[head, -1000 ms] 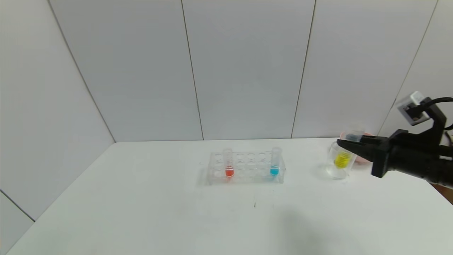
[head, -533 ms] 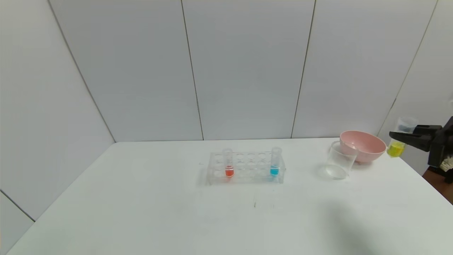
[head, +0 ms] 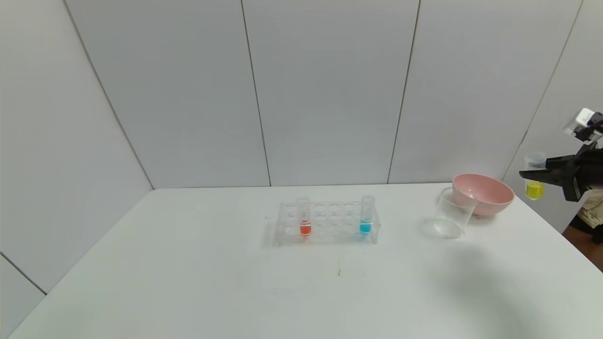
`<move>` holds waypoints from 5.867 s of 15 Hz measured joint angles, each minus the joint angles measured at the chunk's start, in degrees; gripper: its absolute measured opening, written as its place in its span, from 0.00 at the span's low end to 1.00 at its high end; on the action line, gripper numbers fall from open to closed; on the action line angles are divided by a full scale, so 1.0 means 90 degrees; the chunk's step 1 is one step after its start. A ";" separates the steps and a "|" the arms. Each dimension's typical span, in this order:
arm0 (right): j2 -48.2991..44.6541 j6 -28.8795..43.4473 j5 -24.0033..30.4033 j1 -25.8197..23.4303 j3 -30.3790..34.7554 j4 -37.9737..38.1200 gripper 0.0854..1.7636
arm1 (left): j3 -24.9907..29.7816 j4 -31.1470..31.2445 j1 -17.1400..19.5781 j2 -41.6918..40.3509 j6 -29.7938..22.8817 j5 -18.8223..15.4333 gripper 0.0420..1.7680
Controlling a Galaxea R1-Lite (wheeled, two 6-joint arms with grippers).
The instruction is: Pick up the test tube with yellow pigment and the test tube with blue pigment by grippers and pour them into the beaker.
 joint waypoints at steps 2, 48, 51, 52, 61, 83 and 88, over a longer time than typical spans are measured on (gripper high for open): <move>0.0307 -0.0237 -0.0477 0.0131 -0.0649 0.0559 0.25 | 0.0000 0.0000 0.0000 0.0000 0.0000 0.0000 1.00; 0.2525 -0.2125 -0.5682 0.2469 -0.4631 0.4729 0.25 | 0.0000 0.0000 0.0000 0.0000 0.0000 0.0000 1.00; 0.2533 -0.2120 -0.5946 0.2515 -0.4631 0.4720 0.25 | 0.0000 0.0000 0.0003 0.0000 0.0000 0.0000 1.00; 0.2533 -0.2123 -0.5977 0.2519 -0.4631 0.4723 0.25 | 0.0000 0.0000 0.0003 0.0000 0.0003 0.0000 1.00; 0.2557 -0.2311 -0.6488 0.2568 -0.4631 0.4711 0.25 | 0.0000 0.0000 0.0003 0.0000 0.0000 0.0000 1.00; 0.2536 -0.2528 -0.7560 0.2923 -0.4622 0.4836 0.25 | 0.0000 0.0000 0.0000 0.0000 0.0000 0.0000 1.00; 0.2536 -0.2567 -0.7653 0.2999 -0.4622 0.4829 0.25 | 0.0000 0.0000 0.0003 0.0000 0.0003 0.0000 1.00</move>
